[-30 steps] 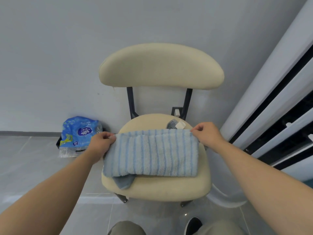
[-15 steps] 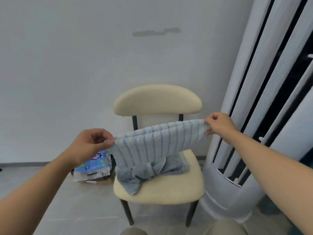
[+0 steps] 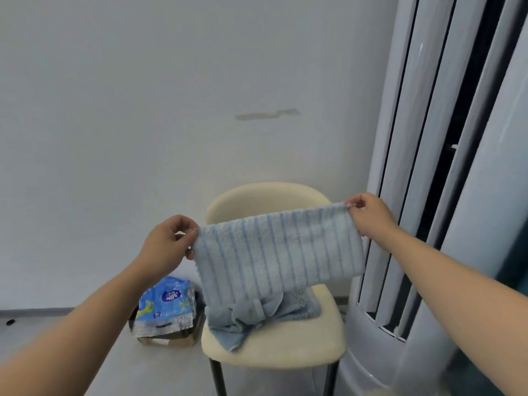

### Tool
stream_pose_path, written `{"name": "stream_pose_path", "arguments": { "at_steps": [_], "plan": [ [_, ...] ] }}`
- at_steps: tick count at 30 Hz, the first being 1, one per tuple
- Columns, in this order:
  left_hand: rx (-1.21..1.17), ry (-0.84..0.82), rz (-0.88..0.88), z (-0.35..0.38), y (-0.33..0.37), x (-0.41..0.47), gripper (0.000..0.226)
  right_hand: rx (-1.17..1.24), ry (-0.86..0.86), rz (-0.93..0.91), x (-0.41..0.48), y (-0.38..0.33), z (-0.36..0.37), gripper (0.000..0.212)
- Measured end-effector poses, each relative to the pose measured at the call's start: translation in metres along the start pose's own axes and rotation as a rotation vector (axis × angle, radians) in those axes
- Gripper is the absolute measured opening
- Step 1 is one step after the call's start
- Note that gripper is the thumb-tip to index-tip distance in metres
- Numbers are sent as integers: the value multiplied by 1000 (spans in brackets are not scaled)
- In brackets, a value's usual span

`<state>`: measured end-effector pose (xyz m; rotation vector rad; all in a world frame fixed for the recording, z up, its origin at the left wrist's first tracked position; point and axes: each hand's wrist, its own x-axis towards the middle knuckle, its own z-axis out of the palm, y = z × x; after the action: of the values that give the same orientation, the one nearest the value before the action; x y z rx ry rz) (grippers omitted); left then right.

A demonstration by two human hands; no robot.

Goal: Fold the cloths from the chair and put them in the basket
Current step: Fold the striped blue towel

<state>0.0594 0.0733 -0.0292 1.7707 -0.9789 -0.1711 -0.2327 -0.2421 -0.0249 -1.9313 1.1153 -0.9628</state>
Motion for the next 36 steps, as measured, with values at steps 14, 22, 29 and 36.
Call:
{"name": "stream_pose_path", "arguments": {
  "at_steps": [14, 22, 29, 36],
  "plan": [
    [-367, 4, -257, 2, -7, 12, 16, 336, 139, -213, -8, -77, -18, 16],
    [-170, -176, -217, -15, 5, 16, 44, 565, -138, -61, -1, -76, -20, 40],
    [-325, -66, -201, -13, 4, 16, 20, 702, -299, 7, -11, -62, -35, 23],
    [-561, -125, -328, -9, 15, 25, 14, 747, -381, 107, -9, -52, -37, 28]
  ]
}}
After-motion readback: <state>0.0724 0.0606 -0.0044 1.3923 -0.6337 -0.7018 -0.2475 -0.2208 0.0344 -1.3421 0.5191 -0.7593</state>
